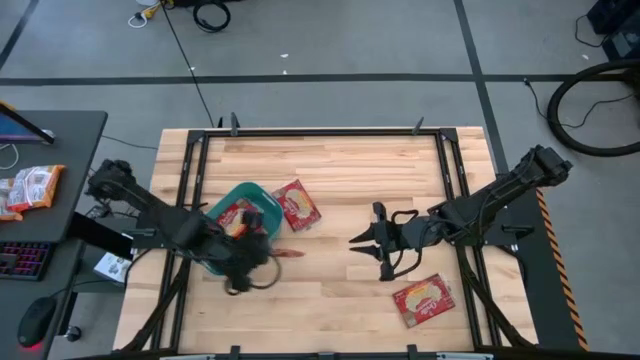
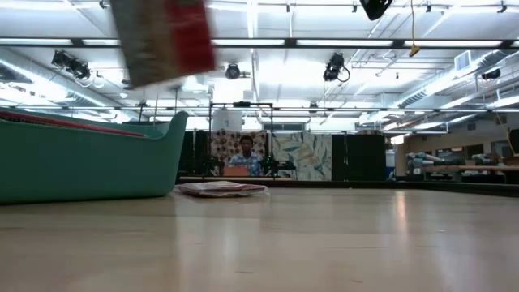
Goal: Sort popcorn bags into baskets
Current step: Put the red popcorn bag into the green bin
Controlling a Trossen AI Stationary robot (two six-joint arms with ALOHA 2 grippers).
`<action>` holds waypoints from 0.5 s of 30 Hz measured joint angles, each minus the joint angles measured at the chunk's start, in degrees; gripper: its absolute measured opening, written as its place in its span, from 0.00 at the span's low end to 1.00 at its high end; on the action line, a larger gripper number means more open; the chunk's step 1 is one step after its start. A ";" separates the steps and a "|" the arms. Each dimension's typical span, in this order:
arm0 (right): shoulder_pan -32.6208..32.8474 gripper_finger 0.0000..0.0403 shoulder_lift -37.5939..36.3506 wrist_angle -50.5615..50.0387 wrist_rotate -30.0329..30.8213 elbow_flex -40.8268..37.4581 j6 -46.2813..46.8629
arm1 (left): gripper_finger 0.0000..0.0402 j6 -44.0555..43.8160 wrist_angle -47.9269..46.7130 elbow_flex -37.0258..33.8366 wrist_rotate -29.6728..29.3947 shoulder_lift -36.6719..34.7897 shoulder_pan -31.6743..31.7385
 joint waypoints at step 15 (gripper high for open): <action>-0.23 0.21 7.86 2.57 -2.20 -0.09 -1.93 | 0.09 -2.09 -24.18 -2.56 -10.51 -10.17 -1.03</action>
